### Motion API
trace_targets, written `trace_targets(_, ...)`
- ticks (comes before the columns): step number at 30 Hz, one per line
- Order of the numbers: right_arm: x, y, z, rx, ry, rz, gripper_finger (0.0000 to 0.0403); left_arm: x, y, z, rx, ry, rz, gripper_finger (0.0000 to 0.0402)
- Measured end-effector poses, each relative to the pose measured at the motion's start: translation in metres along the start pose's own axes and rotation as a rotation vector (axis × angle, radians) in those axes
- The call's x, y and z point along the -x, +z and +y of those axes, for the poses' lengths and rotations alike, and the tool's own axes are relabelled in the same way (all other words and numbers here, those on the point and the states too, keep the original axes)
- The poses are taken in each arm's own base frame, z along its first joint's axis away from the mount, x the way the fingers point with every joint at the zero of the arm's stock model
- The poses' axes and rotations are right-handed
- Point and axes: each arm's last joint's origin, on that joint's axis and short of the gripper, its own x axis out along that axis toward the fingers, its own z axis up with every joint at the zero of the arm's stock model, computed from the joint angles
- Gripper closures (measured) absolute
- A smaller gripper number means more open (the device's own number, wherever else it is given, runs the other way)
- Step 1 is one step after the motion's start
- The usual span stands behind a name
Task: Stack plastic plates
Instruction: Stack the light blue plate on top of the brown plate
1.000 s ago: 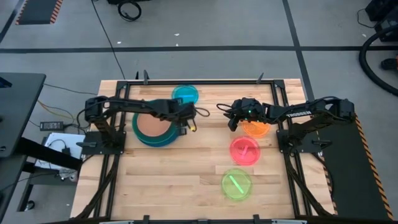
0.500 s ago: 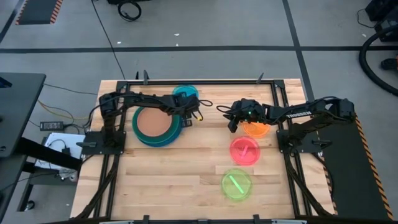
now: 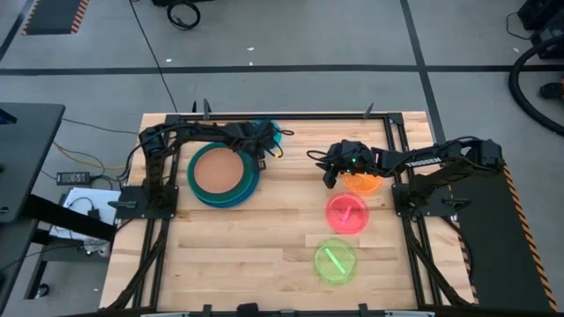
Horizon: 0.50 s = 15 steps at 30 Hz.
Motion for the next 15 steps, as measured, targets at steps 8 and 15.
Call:
trace_targets(8, 0.000, 0.000, 0.000, 0.001, 0.001, 0.001, 0.0302, -0.006, -0.006, -0.002, -0.058, -0.051, 0.058, 0.0355)
trace_targets(15, 0.000, 0.001, 0.001, 0.001, 0.003, -0.006, 0.0302, -0.004, -0.002, -0.018, -0.155, -0.044, 0.060, 0.0394)
